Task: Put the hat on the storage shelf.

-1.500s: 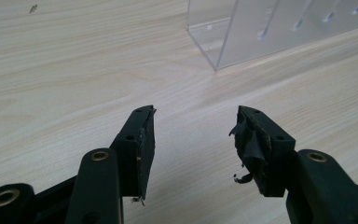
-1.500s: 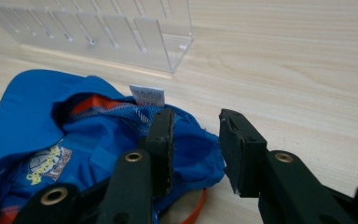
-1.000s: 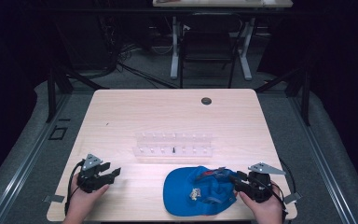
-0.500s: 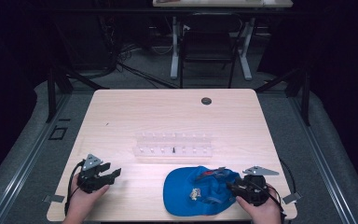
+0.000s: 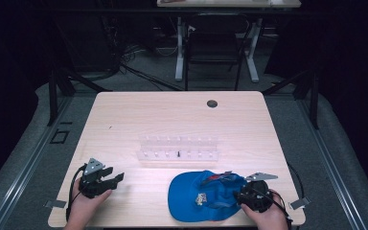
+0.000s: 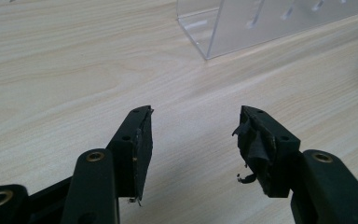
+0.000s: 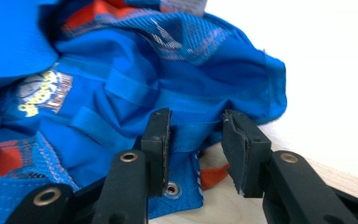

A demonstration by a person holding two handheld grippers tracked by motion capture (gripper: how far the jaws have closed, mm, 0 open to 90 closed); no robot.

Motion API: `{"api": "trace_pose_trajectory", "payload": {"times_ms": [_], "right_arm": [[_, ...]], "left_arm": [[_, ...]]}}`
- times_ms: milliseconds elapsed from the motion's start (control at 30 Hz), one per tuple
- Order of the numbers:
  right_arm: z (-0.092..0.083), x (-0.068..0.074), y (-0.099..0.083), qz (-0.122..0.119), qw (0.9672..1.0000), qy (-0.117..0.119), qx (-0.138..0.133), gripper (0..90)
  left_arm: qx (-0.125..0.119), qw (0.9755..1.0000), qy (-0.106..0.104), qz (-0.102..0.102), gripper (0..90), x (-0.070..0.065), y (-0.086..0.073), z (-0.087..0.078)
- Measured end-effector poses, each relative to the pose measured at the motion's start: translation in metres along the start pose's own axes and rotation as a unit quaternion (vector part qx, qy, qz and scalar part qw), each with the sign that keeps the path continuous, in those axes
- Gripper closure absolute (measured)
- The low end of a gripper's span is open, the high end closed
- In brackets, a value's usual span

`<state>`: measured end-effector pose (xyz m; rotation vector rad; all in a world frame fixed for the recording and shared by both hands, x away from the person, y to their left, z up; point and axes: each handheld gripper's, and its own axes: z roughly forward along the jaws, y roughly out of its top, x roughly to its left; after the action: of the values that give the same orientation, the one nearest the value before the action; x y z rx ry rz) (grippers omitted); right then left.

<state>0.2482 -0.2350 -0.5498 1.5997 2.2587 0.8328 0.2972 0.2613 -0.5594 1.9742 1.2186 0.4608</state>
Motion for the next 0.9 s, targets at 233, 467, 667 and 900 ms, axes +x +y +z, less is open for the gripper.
{"api": "trace_pose_trajectory", "payload": {"times_ms": [233,467,667,900], "right_arm": [[0.008,-0.001,-0.001,-0.007,0.9994,-0.014,0.032,58.6],[0.010,-0.004,0.000,0.020,0.9992,-0.009,0.034,56.8],[0.012,-0.009,0.005,0.039,0.9984,0.002,0.040,67.5],[0.012,-0.012,0.007,0.051,0.9975,0.016,0.046,79.4]], "left_arm": [[0.000,1.0000,0.002,0.000,45.3,-0.001,0.000,0.001],[-0.001,1.0000,0.001,-0.001,45.3,-0.001,0.000,0.002],[0.002,1.0000,0.000,0.000,45.3,-0.001,0.000,0.002],[0.002,1.0000,0.002,0.002,45.3,-0.001,0.000,0.003]]}}
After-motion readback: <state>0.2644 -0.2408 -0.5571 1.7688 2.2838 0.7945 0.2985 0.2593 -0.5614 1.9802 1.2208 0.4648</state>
